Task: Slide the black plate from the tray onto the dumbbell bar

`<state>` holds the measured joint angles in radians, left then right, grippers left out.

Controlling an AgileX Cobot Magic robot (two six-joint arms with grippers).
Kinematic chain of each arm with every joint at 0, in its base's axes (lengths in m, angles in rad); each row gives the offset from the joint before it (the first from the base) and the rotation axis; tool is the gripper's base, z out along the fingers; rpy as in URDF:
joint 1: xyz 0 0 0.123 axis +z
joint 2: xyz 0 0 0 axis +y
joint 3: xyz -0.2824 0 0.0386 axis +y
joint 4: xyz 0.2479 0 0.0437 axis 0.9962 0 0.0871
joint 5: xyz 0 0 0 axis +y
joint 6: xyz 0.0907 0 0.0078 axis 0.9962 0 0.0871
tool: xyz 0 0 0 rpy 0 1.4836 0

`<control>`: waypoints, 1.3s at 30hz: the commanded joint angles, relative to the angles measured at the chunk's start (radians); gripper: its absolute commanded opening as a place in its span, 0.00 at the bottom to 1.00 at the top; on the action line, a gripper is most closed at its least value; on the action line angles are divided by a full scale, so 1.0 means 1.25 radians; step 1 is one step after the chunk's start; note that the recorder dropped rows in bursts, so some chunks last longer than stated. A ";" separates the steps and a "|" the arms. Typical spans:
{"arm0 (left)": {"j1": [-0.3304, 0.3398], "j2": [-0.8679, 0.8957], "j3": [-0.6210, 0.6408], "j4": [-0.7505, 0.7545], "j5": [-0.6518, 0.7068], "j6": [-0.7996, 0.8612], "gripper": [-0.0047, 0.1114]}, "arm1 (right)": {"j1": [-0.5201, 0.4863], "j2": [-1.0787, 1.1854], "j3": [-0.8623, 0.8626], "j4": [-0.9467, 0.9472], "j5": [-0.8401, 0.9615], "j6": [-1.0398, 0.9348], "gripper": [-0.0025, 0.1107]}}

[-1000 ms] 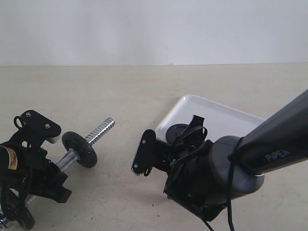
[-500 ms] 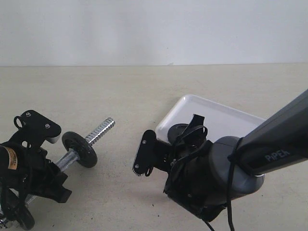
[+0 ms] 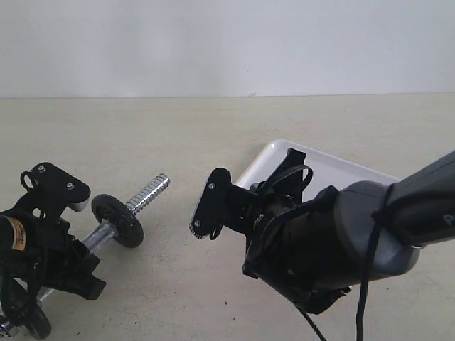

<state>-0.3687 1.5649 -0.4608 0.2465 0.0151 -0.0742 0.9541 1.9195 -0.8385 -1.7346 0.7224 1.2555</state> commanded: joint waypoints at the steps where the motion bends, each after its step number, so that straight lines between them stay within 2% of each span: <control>1: 0.000 -0.027 -0.026 -0.001 -0.282 0.000 0.08 | -0.005 -0.014 -0.001 -0.008 0.021 -0.007 0.02; 16: 0.000 -0.027 -0.026 -0.001 -0.282 0.000 0.08 | -0.012 -0.053 -0.014 -0.008 0.013 0.021 0.02; 24: 0.000 -0.027 -0.026 -0.001 -0.283 0.000 0.08 | -0.060 -0.077 -0.065 0.072 -0.037 -0.058 0.02; 39: 0.000 -0.027 -0.026 -0.001 -0.283 0.000 0.08 | -0.169 -0.077 -0.067 0.208 -0.121 -0.153 0.02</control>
<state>-0.3687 1.5649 -0.4608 0.2465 0.0151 -0.0742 0.7645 1.8428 -0.9120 -1.4969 0.5594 1.0934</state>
